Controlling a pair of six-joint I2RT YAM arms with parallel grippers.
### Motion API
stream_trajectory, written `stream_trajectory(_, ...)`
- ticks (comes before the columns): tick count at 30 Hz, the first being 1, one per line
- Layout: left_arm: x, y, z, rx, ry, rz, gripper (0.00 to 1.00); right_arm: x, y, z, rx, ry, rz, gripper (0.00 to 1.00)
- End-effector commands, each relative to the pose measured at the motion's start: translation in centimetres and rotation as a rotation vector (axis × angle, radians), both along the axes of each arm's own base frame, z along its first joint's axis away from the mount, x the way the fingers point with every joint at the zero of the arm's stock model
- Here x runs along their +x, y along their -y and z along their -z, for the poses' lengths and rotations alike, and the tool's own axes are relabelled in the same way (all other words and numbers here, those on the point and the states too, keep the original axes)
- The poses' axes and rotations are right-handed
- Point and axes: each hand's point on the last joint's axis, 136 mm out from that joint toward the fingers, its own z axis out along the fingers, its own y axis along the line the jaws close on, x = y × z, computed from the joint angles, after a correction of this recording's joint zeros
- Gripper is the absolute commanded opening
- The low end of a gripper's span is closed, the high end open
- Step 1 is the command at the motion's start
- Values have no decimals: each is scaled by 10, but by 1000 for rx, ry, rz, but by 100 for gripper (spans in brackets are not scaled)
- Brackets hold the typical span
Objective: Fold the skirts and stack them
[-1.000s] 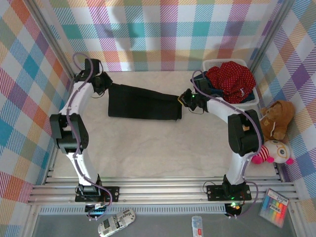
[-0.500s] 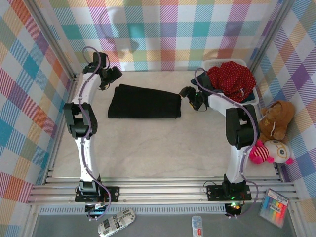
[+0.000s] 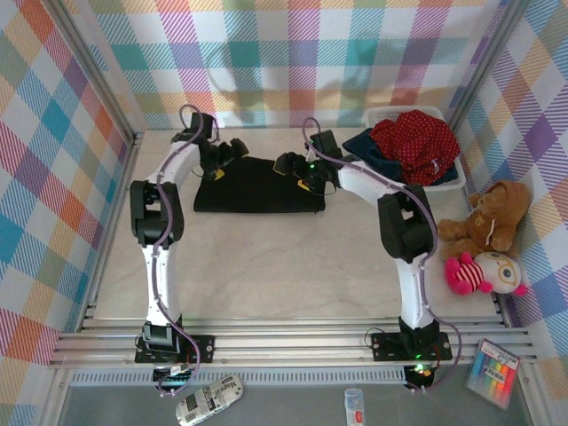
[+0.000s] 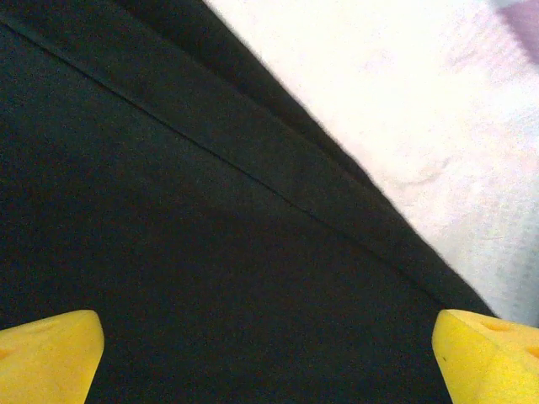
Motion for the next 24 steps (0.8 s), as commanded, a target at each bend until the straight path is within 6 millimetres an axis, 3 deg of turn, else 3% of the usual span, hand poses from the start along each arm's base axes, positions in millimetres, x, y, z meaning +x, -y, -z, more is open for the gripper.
stream_trajectory(1,-5,15,22,-34,-53,34,100,-8,14,29,-93,-101,54,99)
stream_trajectory(5,-29,19,50,-12,-114,37,100,-30,31,55,-126,-162,110,99)
stream_trajectory(8,-63,23,72,-22,-155,22,100,-58,38,68,-126,-194,69,99)
stream_trajectory(13,-134,48,85,-45,-206,24,100,-112,60,78,-144,-197,3,99)
stream_trajectory(16,-176,55,82,-20,-213,-20,100,-141,80,77,-205,-186,-40,99)
stream_trajectory(19,-203,50,65,-17,-195,-103,100,-157,102,71,-267,-159,-42,99)
stream_trajectory(21,-211,41,49,11,-196,-136,100,-159,104,55,-260,-111,-64,99)
stream_trajectory(24,-199,34,15,73,-120,-118,100,-151,92,22,-197,-25,-101,99)
